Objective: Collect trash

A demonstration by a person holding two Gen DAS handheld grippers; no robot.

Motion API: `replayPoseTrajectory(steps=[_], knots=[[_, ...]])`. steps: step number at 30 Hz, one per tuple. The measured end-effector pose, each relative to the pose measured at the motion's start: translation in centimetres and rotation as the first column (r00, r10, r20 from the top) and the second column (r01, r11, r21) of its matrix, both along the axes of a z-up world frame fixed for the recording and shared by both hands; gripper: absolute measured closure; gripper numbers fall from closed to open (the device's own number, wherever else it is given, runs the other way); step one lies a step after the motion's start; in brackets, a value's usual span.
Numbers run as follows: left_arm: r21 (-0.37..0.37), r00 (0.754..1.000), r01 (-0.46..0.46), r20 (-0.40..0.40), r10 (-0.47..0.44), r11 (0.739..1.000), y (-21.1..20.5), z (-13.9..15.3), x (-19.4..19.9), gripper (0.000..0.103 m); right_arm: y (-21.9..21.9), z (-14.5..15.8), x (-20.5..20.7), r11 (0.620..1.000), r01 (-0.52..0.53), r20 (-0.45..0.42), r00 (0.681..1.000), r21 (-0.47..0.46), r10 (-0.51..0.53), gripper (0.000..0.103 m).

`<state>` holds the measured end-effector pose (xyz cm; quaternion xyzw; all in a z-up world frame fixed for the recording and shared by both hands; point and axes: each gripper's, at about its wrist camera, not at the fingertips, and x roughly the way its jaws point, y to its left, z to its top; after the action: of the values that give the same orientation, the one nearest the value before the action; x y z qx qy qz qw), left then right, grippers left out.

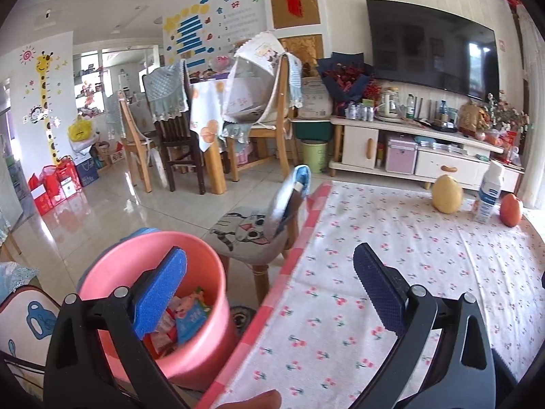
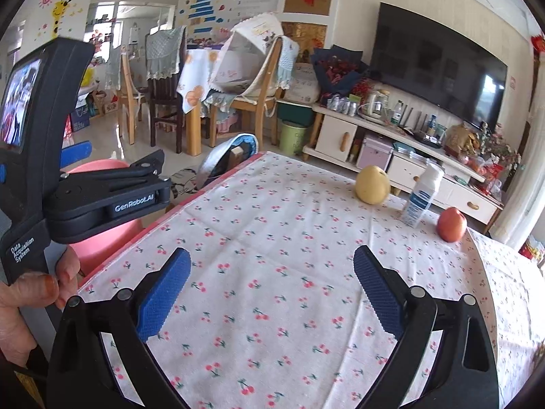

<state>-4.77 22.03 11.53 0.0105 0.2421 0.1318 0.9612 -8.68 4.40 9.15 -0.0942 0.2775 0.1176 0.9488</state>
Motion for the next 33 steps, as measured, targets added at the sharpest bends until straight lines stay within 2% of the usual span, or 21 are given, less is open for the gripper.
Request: replayPoseTrajectory(steps=[11, 21, 33], knots=[[0.008, 0.994, 0.100, 0.048, -0.100, 0.995, -6.0, 1.3, -2.7, 0.004, -7.9, 0.0, -2.7, 0.992, 0.126, 0.051, 0.991, 0.023, -0.127, 0.007], [0.055, 0.984, 0.179, 0.004, -0.180, 0.982, -12.4, 1.4, -5.8, 0.004, -13.0, 0.3, -5.2, 0.981, 0.193, 0.138, 0.971, 0.014, -0.193, 0.007], [0.084, 0.972, 0.235, -0.001, -0.236, 0.968, -17.6, 2.8, -8.5, 0.004, -19.0, 2.1, -7.8, 0.958, 0.265, 0.225, 0.932, 0.107, -0.283, 0.006]])
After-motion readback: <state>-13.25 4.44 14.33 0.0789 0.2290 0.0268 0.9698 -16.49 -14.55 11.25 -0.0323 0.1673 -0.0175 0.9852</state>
